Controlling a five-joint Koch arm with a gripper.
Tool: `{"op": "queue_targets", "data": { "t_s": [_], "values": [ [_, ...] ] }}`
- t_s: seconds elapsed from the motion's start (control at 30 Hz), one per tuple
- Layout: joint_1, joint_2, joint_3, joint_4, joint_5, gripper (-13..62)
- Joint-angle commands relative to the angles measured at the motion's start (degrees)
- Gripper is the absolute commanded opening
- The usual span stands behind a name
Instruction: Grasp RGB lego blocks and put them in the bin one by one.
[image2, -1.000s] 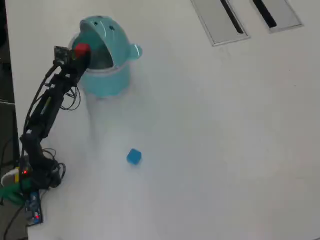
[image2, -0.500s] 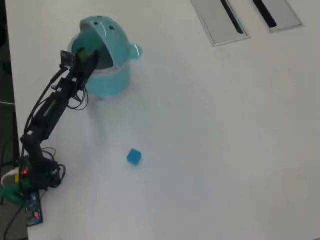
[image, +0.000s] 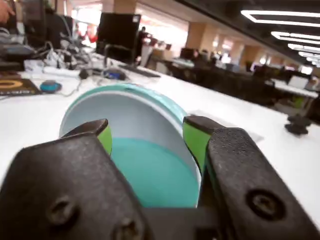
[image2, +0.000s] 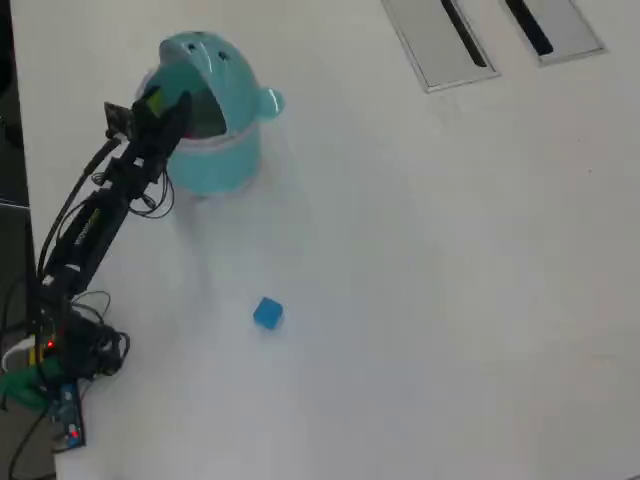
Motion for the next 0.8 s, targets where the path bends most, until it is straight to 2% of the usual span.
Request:
{"op": "queue_targets", "data": {
  "t_s": [0.0,0.5,0.77],
  "values": [
    [0.44,4.57,-0.18,-1.67,-1.05,29.3],
    [10.02,13.18,-1.05,-1.76,-1.41,30.4],
    [16.08,17.49,3.69,-2.64,2.9,34.5]
  ]
}}
